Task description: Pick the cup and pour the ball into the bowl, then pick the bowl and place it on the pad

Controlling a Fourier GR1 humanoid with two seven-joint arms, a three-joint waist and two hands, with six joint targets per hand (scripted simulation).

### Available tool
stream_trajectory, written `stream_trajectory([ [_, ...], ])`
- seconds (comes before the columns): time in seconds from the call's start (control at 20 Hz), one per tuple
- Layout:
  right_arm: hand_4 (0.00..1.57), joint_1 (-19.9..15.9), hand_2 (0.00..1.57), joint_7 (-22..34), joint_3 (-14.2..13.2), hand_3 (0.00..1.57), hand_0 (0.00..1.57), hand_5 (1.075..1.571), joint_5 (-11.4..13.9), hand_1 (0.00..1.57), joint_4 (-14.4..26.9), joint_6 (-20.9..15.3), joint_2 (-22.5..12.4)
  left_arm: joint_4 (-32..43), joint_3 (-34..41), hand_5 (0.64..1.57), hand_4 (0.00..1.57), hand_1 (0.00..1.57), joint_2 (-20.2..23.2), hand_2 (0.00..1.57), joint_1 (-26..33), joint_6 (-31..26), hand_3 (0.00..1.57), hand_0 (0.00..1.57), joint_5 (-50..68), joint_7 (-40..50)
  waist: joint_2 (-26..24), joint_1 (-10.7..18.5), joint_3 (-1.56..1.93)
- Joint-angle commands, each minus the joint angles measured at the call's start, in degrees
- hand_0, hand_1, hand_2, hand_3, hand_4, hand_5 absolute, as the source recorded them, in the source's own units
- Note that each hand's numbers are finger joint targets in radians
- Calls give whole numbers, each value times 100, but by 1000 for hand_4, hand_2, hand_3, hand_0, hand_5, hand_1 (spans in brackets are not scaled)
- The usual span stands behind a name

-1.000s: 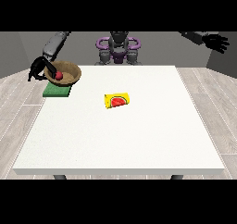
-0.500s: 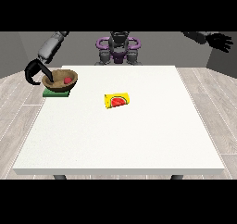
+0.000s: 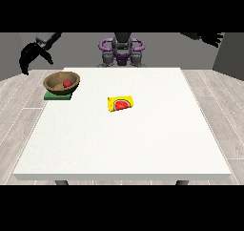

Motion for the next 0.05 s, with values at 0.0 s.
stream_trajectory([
  [0.0,476,-247,0,110,225,0,0,1434,-93,0,-421,302,488,82,-358,1559,902,0,-427,0,209,342,0,0,-258,412,-995,-296,-10],
])
